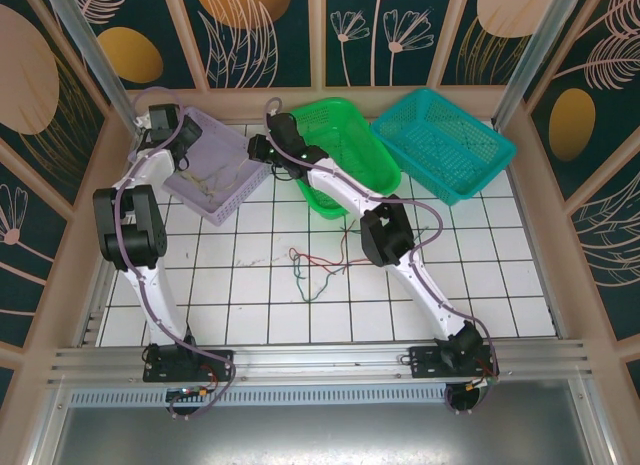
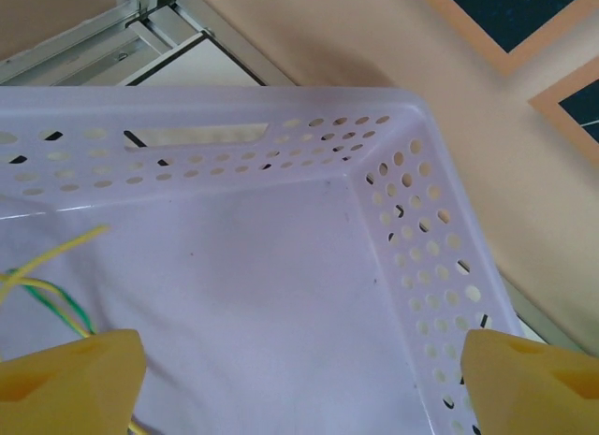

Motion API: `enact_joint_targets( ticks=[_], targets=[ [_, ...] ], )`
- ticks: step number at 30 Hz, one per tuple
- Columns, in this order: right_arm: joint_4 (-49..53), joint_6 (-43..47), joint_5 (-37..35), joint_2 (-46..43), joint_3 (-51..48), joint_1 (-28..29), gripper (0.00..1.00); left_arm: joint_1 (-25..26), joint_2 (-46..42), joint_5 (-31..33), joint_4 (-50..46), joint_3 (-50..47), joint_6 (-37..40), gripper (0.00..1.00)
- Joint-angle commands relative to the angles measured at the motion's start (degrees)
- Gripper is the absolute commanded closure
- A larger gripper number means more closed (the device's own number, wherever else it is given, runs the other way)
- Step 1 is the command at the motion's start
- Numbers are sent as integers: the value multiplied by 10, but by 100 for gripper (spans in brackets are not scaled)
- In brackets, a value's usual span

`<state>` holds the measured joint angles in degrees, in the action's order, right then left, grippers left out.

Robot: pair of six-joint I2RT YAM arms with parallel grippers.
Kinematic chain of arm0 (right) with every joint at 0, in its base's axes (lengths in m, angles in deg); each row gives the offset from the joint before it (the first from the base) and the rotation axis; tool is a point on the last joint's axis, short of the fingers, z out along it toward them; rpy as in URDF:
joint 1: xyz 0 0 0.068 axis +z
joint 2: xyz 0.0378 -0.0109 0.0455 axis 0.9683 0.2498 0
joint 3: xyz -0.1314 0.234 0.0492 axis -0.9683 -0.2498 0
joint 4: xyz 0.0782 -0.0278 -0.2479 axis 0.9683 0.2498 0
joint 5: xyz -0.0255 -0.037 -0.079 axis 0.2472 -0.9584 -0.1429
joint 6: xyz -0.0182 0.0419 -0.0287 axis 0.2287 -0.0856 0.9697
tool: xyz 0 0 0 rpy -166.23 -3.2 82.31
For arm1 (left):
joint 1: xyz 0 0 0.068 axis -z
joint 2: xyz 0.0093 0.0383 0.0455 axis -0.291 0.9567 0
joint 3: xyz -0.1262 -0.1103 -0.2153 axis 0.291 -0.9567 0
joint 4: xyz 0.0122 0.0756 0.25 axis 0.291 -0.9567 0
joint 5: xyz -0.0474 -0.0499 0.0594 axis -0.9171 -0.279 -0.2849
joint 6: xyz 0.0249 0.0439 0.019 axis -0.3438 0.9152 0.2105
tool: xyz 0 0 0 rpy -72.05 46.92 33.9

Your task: Untangle the cables

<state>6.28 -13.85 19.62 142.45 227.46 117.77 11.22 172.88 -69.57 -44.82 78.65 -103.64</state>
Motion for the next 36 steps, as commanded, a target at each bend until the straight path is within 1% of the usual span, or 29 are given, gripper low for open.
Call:
enact_joint_targets(
  ticks=[1, 2, 5, 7, 8, 11, 12, 13, 14, 16, 18, 20, 23, 26, 28, 29, 31, 32, 34, 36],
  targets=[
    [-19, 3, 6, 1, 23, 5, 83, -5, -38, -10, -49, 30, 21, 11],
    [-18, 4, 6, -1, 23, 5, 80, -5, -44, -9, -53, 29, 22, 10],
    [-18, 9, 3, -12, 24, 9, 64, -5, -67, -5, -56, 22, 26, 10],
    [-12, 11, -5, -25, 25, 10, 57, -5, -81, -7, -53, 19, 27, 10],
    [-7, 11, -9, -32, 24, 11, 56, -5, -86, -10, -53, 20, 27, 10],
    [10, 15, -25, -64, 13, 12, 54, -4, -101, -24, -55, 23, 24, 11],
    [15, 16, -36, -82, 1, 13, 56, -4, -110, -36, -53, 19, 20, 11],
    [16, 17, -48, -103, -21, 14, 60, -4, -119, -50, -50, 14, 14, 12],
    [13, 18, -64, -127, -48, 16, 60, -3, -129, -61, -49, 8, 6, 13],
    [-10, 15, -86, -191, -133, 18, 62, 4, -158, -76, -47, -12, -7, 15],
    [-54, 0, -125, -277, -259, 19, 63, 23, -196, -85, -39, -48, -19, 16],
    [-84, -21, -152, -355, -368, 18, 63, 56, -236, -84, -40, -79, -30, 18],
    [-86, -57, -184, -474, -499, 18, 63, 114, -295, -92, -35, -153, -62, 22],
    [-13, -124, -202, -576, -609, 6, 63, 186, -366, -85, -8, -252, -106, 28],
    [42, -187, -194, -658, -699, -13, 63, 250, -405, -72, 12, -312, -141, 32],
    [71, -217, -182, -694, -741, -25, 63, 284, -418, -64, 20, -333, -156, 34],
    [124, -274, -128, -772, -836, -76, 63, 361, -437, -41, 32, -365, -191, 36],
    [137, -282, -102, -803, -875, -101, 62, 393, -441, -31, 40, -388, -207, 37],
    [176, -267, -76, -865, -936, -159, 62, 458, -439, -16, 64, -411, -236, 39],
    [208, -220, -105, -906, -967, -196, 57, 517, -424, -3, 79, -419, -258, 40]
  ],
)
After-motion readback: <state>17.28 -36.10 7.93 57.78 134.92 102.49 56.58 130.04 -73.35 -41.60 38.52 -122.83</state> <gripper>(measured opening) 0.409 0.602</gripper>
